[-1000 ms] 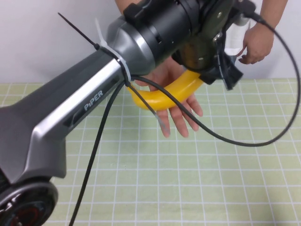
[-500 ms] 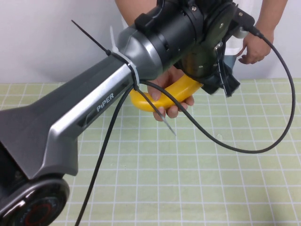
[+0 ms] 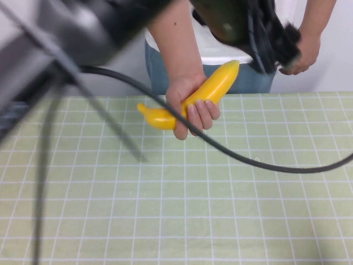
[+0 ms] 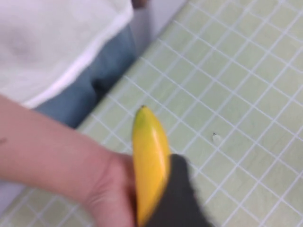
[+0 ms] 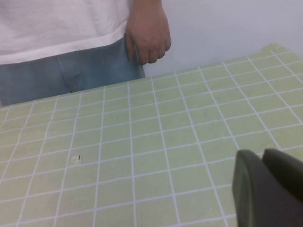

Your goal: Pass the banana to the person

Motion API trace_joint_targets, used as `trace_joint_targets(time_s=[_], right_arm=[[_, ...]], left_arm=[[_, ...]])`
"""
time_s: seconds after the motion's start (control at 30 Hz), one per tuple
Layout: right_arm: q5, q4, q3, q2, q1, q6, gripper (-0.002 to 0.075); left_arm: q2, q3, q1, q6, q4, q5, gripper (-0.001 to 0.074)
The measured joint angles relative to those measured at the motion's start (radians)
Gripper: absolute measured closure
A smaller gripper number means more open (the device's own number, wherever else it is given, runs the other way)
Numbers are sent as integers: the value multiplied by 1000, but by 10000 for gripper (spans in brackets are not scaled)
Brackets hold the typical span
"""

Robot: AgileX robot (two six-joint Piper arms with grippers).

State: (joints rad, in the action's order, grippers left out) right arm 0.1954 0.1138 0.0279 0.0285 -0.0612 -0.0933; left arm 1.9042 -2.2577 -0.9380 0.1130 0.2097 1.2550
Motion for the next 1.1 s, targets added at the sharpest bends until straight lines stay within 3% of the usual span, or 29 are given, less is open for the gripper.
trace_joint_targets(time_s=[0.17,0.27,0.57,0.77,0.93,1.1], right_arm=[[0,0,0,0,0,0,733],[0,0,0,0,0,0,733],[0,0,0,0,0,0,733],[0,0,0,0,0,0,733],[0,0,0,0,0,0,733],[0,0,0,0,0,0,733]], left_arm=[[-172,144,0,0,81,2,596],[-295,319,0,-15,111,2,689],[-642,929,2,-209,186,2,729],[-871,1247,2,-310,152,-108,730],[-990,1390,2,-379,120,-144,730],[-1022,1406,2,-424,118,-94,730]])
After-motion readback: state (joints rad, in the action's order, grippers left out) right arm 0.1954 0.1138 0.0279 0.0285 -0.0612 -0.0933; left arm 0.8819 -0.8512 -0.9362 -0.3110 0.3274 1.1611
